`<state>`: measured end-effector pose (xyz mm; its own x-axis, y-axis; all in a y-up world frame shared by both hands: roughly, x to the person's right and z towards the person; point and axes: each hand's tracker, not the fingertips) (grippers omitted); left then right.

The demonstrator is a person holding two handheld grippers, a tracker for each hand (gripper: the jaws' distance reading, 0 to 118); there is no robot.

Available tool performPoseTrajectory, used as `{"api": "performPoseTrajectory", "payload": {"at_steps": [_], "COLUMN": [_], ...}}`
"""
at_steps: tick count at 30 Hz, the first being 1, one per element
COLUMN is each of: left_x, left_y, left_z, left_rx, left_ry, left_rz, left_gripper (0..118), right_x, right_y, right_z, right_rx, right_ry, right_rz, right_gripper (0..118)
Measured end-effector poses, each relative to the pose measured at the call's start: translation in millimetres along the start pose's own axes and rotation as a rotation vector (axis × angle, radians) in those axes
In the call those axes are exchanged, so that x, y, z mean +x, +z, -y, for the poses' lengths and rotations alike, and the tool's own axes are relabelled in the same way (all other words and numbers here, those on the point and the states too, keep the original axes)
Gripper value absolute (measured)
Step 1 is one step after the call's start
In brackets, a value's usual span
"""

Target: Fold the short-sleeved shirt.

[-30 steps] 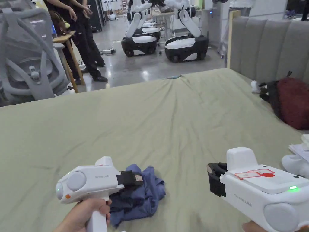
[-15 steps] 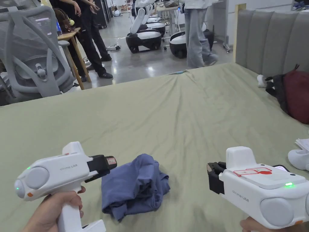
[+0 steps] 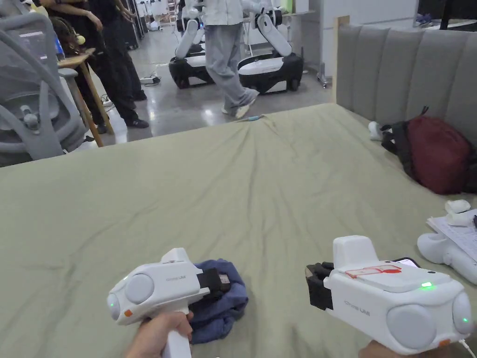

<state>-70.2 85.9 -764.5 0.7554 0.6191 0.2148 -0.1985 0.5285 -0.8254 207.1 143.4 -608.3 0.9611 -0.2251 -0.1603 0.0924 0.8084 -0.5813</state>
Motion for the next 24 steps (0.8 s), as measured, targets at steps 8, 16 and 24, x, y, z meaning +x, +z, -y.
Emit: {"api": "performPoseTrajectory", "payload": {"at_steps": [8,16,24], "left_x": [-31.4,-86.3,-106.6], "left_y": [153.0,190.5,95.4], "left_z": [-22.8,-1.6,4.2], "left_rx": [0.323,0.317,0.192], "left_ry": [-0.032,0.008,0.208], "left_rz": [0.061,-0.064,-0.016], "left_gripper": [0,86,118], "right_x": [-58.1,-56.1,-54.9], "right_y": [-102.1,-192.4,-186.3], "right_z": [-42.5,-5.5,-8.8], "right_rx": [-0.043,-0.209,-0.250], "right_ry": [-0.068,-0.088,-0.085], "right_rz": [-0.314,-0.242,-0.242], "right_gripper": [0,0,0]}}
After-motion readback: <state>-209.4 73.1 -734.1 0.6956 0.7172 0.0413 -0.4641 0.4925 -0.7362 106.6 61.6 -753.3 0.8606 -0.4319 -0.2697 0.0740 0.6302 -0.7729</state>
